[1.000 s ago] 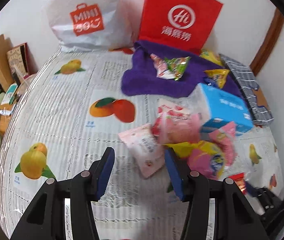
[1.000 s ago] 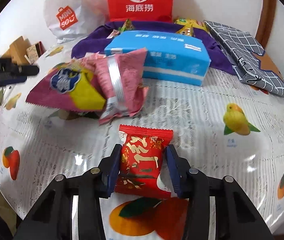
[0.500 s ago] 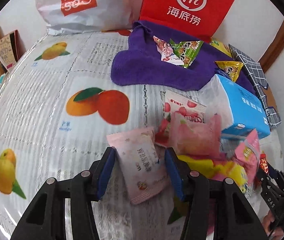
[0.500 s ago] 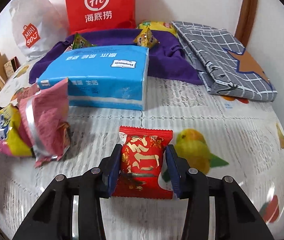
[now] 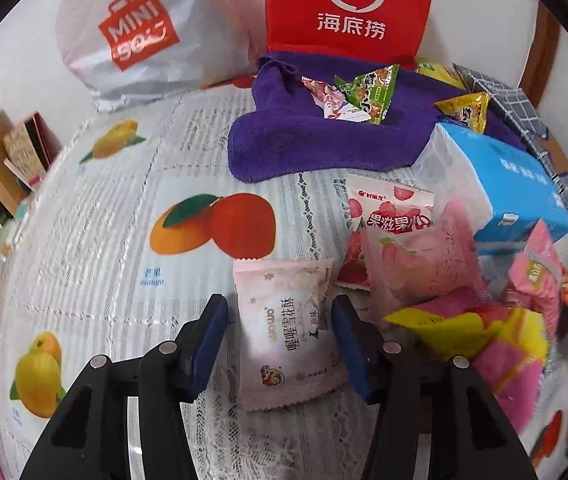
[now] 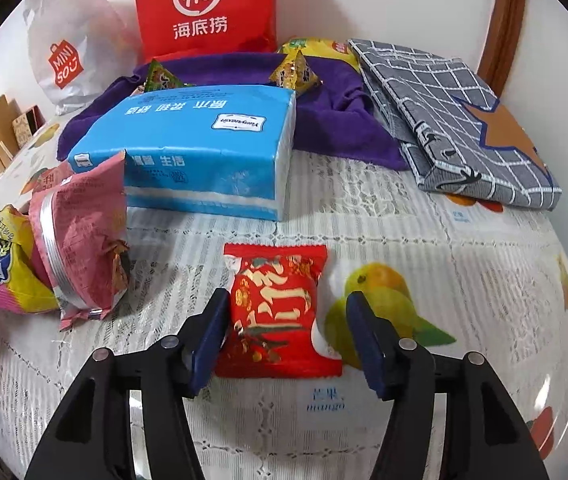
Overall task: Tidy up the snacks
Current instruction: 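Grasp the red packet with the right gripper while the left grasps the pink pastry packet, then carry the red packet and pink pastry packet over the purple towel with both grippers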
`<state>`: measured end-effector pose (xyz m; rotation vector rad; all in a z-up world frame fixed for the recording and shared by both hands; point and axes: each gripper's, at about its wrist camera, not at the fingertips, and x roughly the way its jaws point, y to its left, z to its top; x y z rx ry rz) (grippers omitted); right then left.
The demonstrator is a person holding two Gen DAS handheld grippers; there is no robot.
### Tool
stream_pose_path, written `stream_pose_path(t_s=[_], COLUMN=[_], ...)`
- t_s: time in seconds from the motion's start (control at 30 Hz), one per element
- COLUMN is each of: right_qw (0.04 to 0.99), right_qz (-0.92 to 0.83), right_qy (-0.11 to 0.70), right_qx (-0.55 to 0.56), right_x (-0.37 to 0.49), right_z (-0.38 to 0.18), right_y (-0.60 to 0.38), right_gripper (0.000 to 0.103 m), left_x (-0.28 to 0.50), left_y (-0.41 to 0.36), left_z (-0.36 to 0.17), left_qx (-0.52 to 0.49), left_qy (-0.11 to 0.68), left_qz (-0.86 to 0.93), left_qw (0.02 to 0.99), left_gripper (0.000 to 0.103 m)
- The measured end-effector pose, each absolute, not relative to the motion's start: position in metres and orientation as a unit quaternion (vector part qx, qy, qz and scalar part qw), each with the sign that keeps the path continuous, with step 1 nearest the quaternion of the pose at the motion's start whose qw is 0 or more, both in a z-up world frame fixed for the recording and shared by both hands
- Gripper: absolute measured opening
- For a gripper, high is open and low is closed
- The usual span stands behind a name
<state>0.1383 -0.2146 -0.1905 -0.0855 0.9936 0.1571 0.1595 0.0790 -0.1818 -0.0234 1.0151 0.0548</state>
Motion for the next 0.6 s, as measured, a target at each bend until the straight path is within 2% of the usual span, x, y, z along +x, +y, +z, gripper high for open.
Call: stream_pose_path(t_s=[0.07, 0.1, 0.17, 0.37, 0.6], right_qw=[0.875, 0.876, 0.874, 0.880, 0.901], right_qz=[0.076, 0.078, 0.080, 0.075, 0.059], right_qy=[0.476, 0.476, 0.477, 0.465, 0.426], right_qx=[-0.030, -0.028, -0.039, -0.056, -0.052], right_x=[0.137, 0.137, 0.137, 0.141, 0.161], right_z=[-0.191, -0.190, -0.188, -0.168, -0.114], right_y=[-0.216, -0.216, -0.212, -0.211, -0.216], right_gripper=[0.056, 0.049, 0.046, 0.044, 0.044], left_x=[0.160, 0.160, 0.160, 0.154, 0.160], left_y=[0.079, 0.080, 0.082, 0.101, 0.110], left_z=[-0.181, -0.180, -0.179, -0.166, -0.121], left_qx=[-0.013, -0.011, -0.014, -0.069, -0.090], left_qy=[0.484, 0.486, 0.488, 0.493, 0.464], left_qz=[0.021, 0.019, 0.015, 0.011, 0.013], left_qw=[0.875, 0.874, 0.873, 0.867, 0.881], left_gripper=[0.037, 0.034, 0.032, 0.031, 0.031])
